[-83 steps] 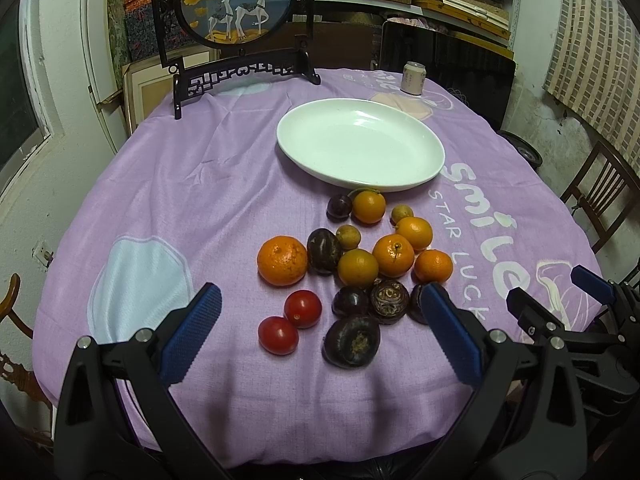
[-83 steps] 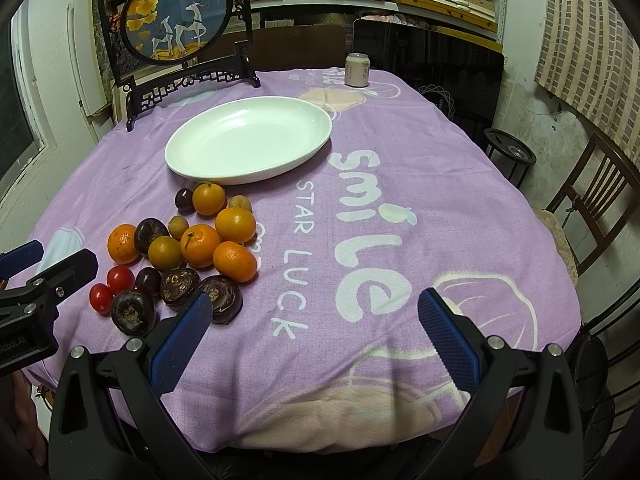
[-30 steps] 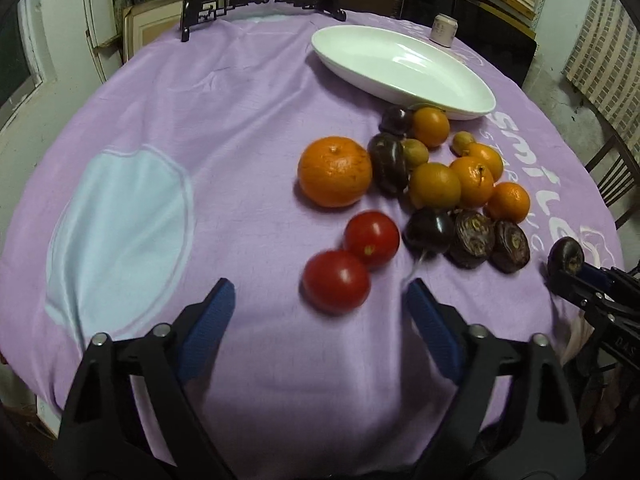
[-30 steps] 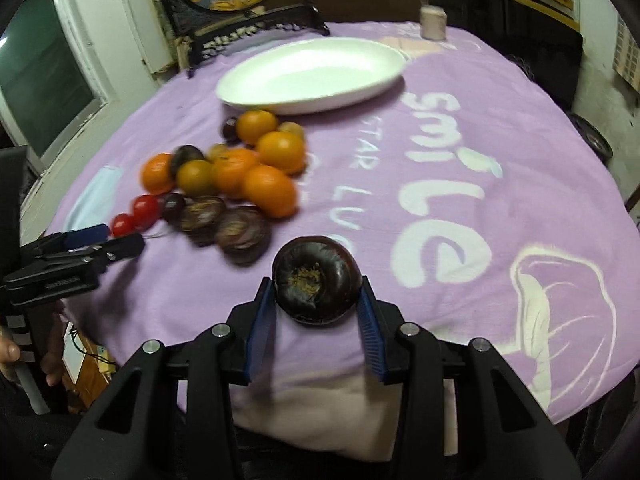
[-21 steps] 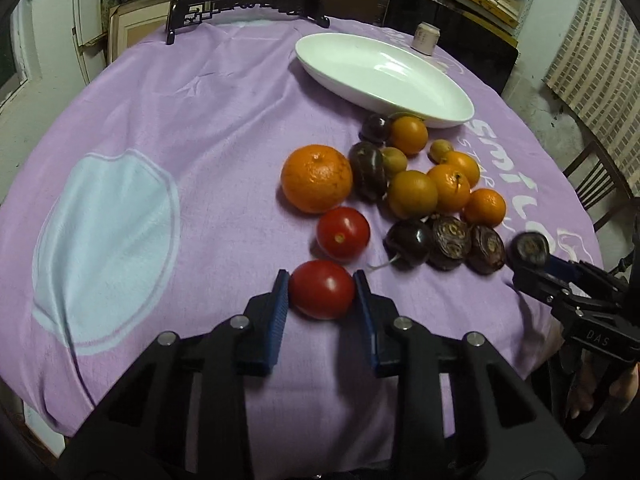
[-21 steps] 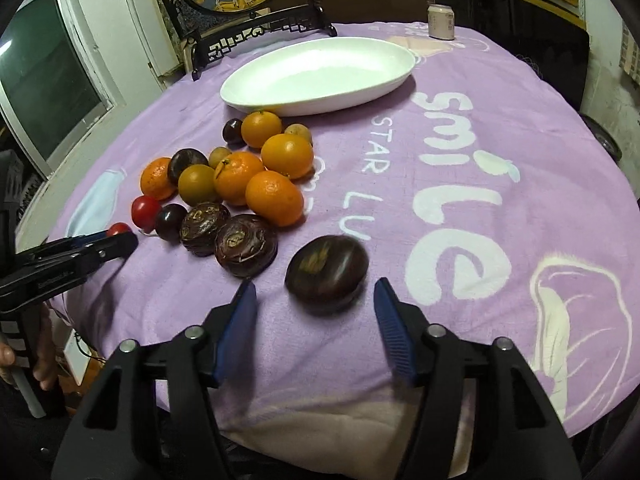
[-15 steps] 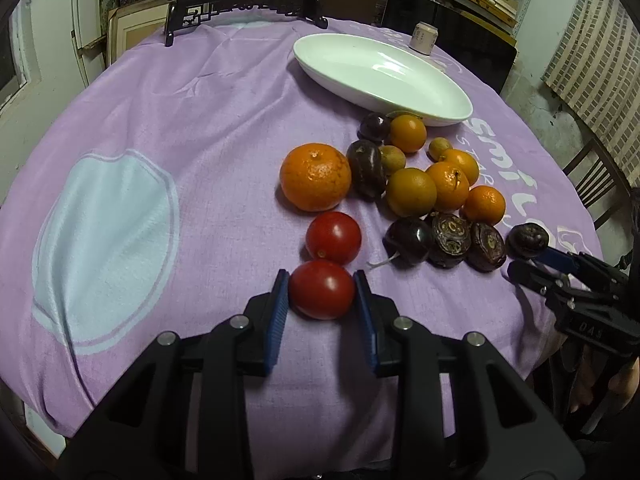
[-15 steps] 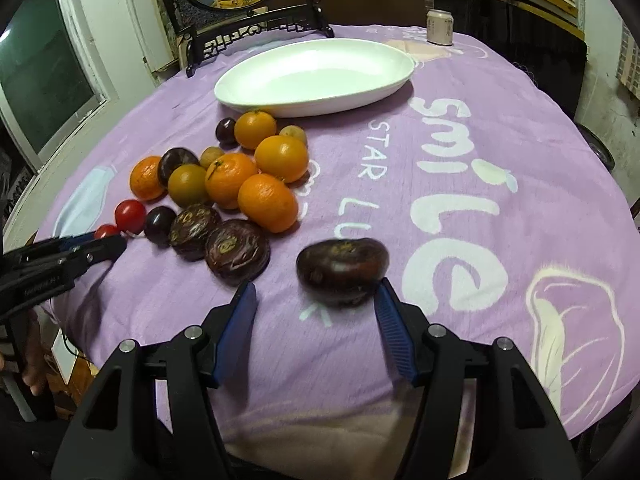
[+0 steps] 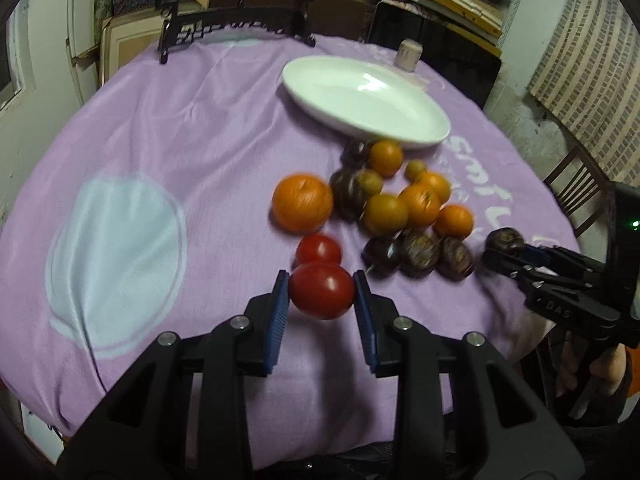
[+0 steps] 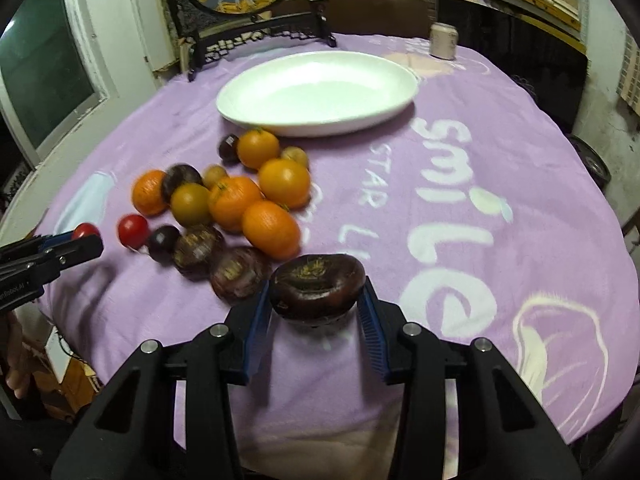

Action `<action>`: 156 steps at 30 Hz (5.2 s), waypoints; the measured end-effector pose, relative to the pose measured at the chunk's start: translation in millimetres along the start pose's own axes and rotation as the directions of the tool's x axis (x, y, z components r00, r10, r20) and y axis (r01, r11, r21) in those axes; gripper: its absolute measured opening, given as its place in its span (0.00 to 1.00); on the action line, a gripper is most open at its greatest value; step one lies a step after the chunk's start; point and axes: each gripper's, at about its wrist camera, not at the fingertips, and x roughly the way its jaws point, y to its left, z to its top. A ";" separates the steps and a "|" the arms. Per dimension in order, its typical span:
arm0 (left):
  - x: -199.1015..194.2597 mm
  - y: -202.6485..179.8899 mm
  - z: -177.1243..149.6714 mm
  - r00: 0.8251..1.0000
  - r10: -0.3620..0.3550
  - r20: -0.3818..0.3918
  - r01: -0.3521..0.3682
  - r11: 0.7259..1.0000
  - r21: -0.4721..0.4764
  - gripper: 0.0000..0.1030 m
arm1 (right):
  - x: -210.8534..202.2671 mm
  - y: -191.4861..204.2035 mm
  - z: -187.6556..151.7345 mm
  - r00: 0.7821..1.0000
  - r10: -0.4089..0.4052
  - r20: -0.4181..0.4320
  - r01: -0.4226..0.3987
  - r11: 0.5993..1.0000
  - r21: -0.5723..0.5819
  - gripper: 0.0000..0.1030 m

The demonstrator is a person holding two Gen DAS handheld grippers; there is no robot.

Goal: Organize fruits
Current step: 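Grasp a red tomato with the left gripper, then carry the tomato over the white plate and release it while the right gripper releases the purple fruit, then grasp an orange tangerine with the right gripper while the left gripper grasps a red tomato, then lower the tomato onto the plate and open the left gripper while the right releases the tangerine, then grasp an orange fruit with the right gripper while the left gripper grasps a large tangerine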

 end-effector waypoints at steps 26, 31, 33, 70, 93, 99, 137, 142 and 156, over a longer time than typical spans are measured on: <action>196.4 -11.4 269.7 0.993 0.069 -0.096 -0.071 0.997 -0.013 0.63 | 146.8 -49.9 236.6 0.998 -0.038 -0.057 0.036 0.999 -0.038 0.58; 132.1 -8.6 244.5 0.999 0.039 -0.026 -0.039 0.999 0.000 0.64 | 79.7 -53.0 219.9 1.000 0.001 0.002 -0.001 1.000 0.018 0.60; 98.4 -8.3 217.3 0.999 0.036 0.016 -0.036 0.999 0.014 0.81 | 51.4 -49.5 198.6 0.999 0.036 0.032 -0.038 0.998 0.044 0.68; 34.7 18.2 6.3 0.991 0.115 -0.070 -0.115 0.993 0.009 0.88 | -0.5 -15.0 10.3 1.000 0.020 -0.020 -0.018 0.997 0.071 0.33; 21.3 -10.6 27.1 1.000 0.008 -0.017 -0.007 0.997 0.076 0.28 | -1.6 -7.0 17.4 0.997 0.081 0.001 -0.081 0.996 0.045 0.33; 29.5 -18.6 85.2 0.999 0.036 0.029 -0.039 0.993 0.111 0.28 | 0.7 -4.9 60.5 0.996 0.082 0.047 -0.082 0.997 0.000 0.33; 29.7 -0.8 118.5 0.992 0.021 0.123 -0.026 0.999 0.037 0.63 | -2.7 -40.8 97.0 0.991 -0.040 0.131 0.027 0.994 0.102 0.57; 24.0 9.5 80.7 0.995 0.045 0.084 -0.047 0.999 0.021 0.63 | -13.6 -21.4 73.5 0.993 -0.029 0.110 0.023 0.998 0.060 0.57; 15.9 46.4 25.8 0.998 0.062 0.004 -0.062 0.997 -0.049 0.63 | 54.5 4.3 46.2 0.997 0.007 -0.071 -0.007 1.000 0.007 0.57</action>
